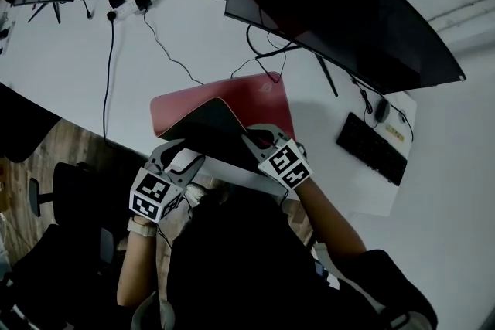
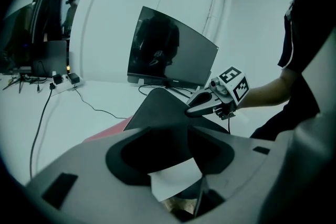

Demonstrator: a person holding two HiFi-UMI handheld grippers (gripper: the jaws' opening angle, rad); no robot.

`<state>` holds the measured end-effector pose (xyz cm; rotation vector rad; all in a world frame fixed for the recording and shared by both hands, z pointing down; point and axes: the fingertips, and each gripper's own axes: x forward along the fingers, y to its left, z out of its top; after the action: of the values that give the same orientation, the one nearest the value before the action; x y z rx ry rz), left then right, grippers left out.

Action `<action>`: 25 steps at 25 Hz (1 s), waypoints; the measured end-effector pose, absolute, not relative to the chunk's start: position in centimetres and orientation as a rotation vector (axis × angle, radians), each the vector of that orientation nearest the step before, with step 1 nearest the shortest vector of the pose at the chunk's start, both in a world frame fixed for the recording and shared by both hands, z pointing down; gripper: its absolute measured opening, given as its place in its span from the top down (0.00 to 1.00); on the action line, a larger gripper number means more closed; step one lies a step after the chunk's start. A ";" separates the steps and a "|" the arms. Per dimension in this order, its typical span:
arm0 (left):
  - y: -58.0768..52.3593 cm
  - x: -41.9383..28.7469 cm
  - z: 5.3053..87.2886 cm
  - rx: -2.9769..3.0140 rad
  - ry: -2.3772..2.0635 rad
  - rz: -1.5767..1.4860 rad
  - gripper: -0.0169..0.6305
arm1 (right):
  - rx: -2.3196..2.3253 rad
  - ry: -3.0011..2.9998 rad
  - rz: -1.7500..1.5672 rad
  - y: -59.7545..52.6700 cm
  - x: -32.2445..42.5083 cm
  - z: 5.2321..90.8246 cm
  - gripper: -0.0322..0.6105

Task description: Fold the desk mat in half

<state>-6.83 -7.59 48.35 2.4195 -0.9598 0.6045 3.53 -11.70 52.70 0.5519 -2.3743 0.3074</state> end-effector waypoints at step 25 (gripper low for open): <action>-14.2 -8.5 55.8 2.202 -1.043 0.746 0.62 | 0.847 -2.265 0.542 -20.0 11.2 57.7 0.90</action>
<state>-8.52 -14.17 55.82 2.2025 -1.0426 0.7455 11.23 -20.00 57.71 0.8474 -2.2653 0.5420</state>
